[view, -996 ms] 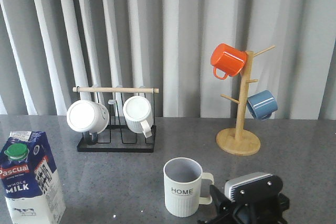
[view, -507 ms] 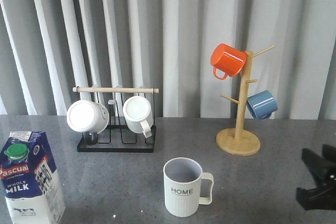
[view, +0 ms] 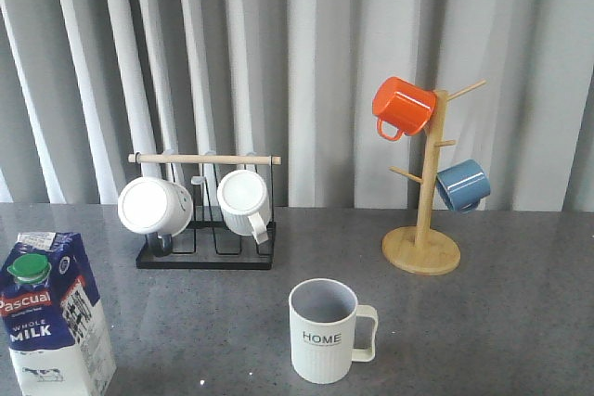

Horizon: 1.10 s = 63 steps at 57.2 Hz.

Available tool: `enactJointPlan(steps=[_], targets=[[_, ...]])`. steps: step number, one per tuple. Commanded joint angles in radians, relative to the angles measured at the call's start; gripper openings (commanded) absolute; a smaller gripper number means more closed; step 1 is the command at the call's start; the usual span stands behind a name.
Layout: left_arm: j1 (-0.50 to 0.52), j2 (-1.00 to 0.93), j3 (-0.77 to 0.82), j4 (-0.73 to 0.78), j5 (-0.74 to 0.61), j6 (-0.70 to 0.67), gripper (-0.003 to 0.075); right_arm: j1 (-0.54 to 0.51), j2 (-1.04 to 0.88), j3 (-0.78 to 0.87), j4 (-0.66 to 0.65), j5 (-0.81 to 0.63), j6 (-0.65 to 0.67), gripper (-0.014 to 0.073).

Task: Place milk next to cup
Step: 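Open the right gripper and withdraw it from the mug, then lower the left gripper onto the Pascual milk carton and grasp it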

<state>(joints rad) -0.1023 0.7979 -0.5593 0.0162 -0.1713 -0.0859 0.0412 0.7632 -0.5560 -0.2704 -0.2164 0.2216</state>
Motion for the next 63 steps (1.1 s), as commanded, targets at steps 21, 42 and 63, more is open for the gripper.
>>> enactJointPlan(steps=[21, 42, 63], targets=[[0.003, -0.005, -0.035, -0.003, -0.073, -0.009, 0.0535, -0.008, -0.004, -0.024, -0.004, -0.065, 0.000, -0.0009], [0.003, -0.005, -0.035, -0.003, -0.072, -0.006, 0.0535, -0.008, -0.004, -0.024, -0.004, -0.065, 0.000, -0.0009], [-0.001, -0.001, -0.035, -0.002, -0.044, -0.041, 0.0736, -0.008, -0.004, -0.024, -0.004, -0.065, 0.000, -0.0009]])
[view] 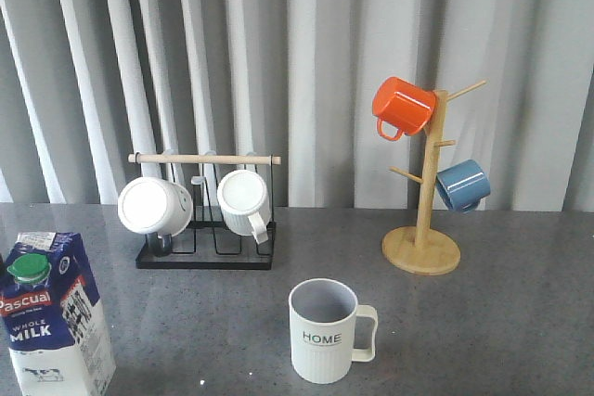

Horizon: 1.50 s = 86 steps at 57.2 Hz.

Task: Place milk next to cup
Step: 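Lower the left gripper onto the Pascual milk carton and grasp it, then lift the milk carton with the left gripper and carry it toward the mug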

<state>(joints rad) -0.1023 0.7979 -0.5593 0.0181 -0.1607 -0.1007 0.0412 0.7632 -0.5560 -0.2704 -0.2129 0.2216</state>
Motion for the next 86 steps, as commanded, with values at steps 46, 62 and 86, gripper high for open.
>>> enactJointPlan(steps=[46, 62, 86], targets=[[0.003, 0.409, -0.035, -0.065, -0.378, 0.019, 0.0722, -0.008, -0.004, -0.024, -0.004, -0.061, 0.000, -0.0009], [0.003, 0.500, -0.035, -0.111, -0.445, 0.063, 0.0714, -0.008, -0.004, -0.024, -0.004, -0.061, 0.000, -0.0009], [0.003, 0.555, -0.035, -0.110, -0.466, 0.005, 0.0344, -0.008, -0.004, -0.024, -0.004, -0.062, 0.000, -0.0009]])
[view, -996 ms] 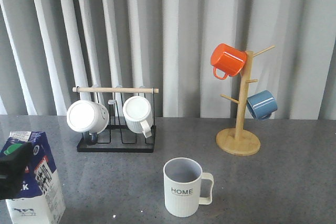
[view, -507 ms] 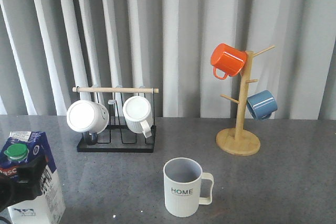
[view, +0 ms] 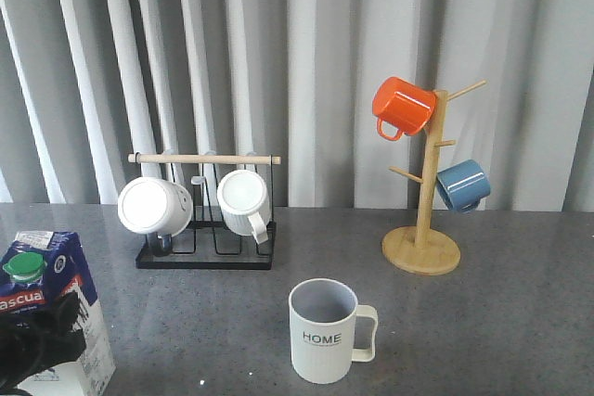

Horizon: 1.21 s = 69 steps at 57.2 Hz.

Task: Place milk next to cup
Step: 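Lift the milk carton with the left gripper and carry it toward the mug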

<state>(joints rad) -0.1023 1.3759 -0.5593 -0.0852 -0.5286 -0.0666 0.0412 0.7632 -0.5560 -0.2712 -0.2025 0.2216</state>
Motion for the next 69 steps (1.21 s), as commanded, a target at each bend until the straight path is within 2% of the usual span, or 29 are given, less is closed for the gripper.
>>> enactJointPlan(steps=[1, 9, 19, 37, 43, 46, 50, 58, 63, 69], targets=[[0.003, -0.023, -0.035, -0.007, -0.103, -0.029, 0.0330, -0.008, -0.004, -0.024, -0.004, -0.071, 0.000, -0.0009], [0.003, -0.023, -0.035, -0.007, -0.119, -0.027, 0.0213, -0.008, -0.004, -0.024, -0.004, -0.071, 0.000, -0.0009], [0.003, -0.023, -0.035, -0.007, -0.112, -0.027, 0.0122, -0.008, -0.004, -0.024, -0.004, -0.071, 0.000, -0.0009], [0.003, -0.027, -0.038, -0.007, -0.083, -0.068, 0.0093, -0.008, -0.004, -0.024, -0.004, -0.071, 0.000, -0.0009], [-0.010, -0.056, -0.038, -0.072, -0.068, -0.036, 0.0093, -0.008, -0.004, -0.024, -0.004, -0.071, 0.000, -0.0009], [-0.045, -0.085, -0.039, -0.163, -0.072, 0.029, 0.0093, -0.008, -0.004, -0.024, -0.004, -0.071, 0.000, -0.0009], [-0.113, -0.120, -0.053, -0.369, -0.088, 0.182, 0.0093, -0.008, -0.004, -0.024, -0.004, -0.071, 0.000, -0.0009], [-0.287, -0.153, -0.132, -0.901, -0.185, 0.638, 0.0093, -0.008, -0.004, -0.024, -0.004, -0.072, 0.000, -0.0009], [-0.407, -0.142, -0.201, -1.044, -0.259, 0.856, 0.0093, -0.008, -0.004, -0.024, -0.004, -0.072, 0.000, -0.0009], [-0.537, -0.108, -0.277, -1.076, -0.314, 0.970, 0.0093, -0.008, -0.004, -0.024, -0.004, -0.072, 0.000, -0.0009]])
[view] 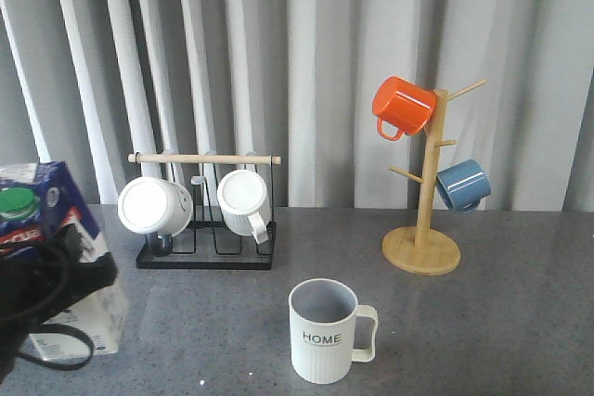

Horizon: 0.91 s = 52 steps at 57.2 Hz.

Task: Place milk next to cup
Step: 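Lift the milk carton with the left gripper and carry it toward the mug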

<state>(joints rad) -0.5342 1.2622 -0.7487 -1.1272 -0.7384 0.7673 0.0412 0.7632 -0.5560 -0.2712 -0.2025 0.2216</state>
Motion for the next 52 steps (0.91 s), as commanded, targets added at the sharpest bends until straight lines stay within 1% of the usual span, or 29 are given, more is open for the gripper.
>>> enactJointPlan(steps=[1, 10, 18, 22, 33, 42, 52], targets=[[-0.127, 0.017, -0.104, -0.033, -0.109, 0.141, 0.0093, -0.008, -0.004, -0.024, -0.004, -0.072, 0.000, -0.0009], [-0.228, 0.125, -0.200, -0.032, -0.156, 0.142, 0.0093, -0.008, -0.004, -0.024, -0.004, -0.072, 0.000, -0.0009], [-0.266, 0.238, -0.268, -0.038, -0.169, 0.120, 0.0093, -0.008, -0.004, -0.024, -0.004, -0.072, 0.000, -0.0009], [-0.267, 0.297, -0.299, -0.028, -0.176, 0.089, 0.0093, -0.008, -0.004, -0.024, -0.004, -0.072, 0.000, -0.0009], [-0.263, 0.417, -0.352, -0.015, -0.266, -0.035, 0.0093, -0.008, -0.004, -0.024, -0.004, -0.072, 0.000, -0.0009], [-0.263, 0.479, -0.357, 0.050, -0.260, -0.076, 0.0093, -0.008, -0.004, -0.024, -0.004, -0.072, 0.000, -0.0009], [-0.263, 0.521, -0.357, 0.080, -0.260, -0.155, 0.0093, -0.008, -0.004, -0.024, -0.004, -0.072, 0.000, -0.0009]])
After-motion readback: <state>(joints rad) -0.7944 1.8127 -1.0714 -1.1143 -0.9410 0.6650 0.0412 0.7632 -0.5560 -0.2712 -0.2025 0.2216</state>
